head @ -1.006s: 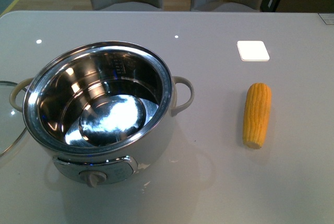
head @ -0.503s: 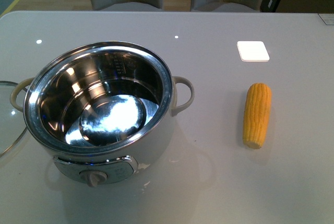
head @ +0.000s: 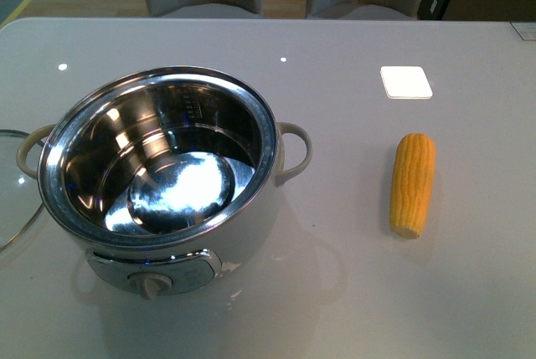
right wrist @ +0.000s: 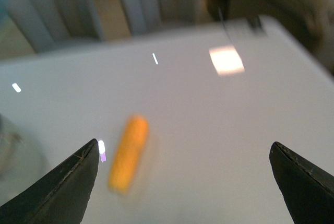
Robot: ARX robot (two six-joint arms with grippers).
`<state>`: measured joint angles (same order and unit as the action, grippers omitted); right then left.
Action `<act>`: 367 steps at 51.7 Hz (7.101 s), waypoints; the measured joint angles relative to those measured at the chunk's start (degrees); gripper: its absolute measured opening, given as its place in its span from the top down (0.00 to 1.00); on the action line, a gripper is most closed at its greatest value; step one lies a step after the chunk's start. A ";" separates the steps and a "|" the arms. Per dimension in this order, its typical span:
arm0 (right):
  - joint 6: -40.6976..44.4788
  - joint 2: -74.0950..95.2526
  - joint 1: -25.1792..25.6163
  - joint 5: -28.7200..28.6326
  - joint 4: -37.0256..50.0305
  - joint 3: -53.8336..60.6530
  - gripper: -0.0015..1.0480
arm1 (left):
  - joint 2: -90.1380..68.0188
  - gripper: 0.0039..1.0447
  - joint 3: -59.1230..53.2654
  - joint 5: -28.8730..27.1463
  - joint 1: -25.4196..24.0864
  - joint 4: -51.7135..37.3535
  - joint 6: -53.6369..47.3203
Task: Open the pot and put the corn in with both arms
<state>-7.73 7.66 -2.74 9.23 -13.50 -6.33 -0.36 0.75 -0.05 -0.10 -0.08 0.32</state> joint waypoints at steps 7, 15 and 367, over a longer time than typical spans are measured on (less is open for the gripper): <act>-10.21 14.25 0.74 -0.20 -9.79 -2.80 0.08 | 0.04 0.06 0.00 0.02 0.00 0.00 -0.02; -11.87 28.04 1.90 -4.00 1.62 -4.55 0.08 | 0.04 0.06 0.00 0.04 0.00 0.00 -0.02; 7.43 -6.73 2.56 -9.18 13.92 5.01 0.98 | 0.04 0.06 0.00 0.04 0.00 0.02 -0.04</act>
<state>-0.30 0.93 -0.19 0.05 0.43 -1.32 -0.32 0.75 -0.01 -0.10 -0.05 0.27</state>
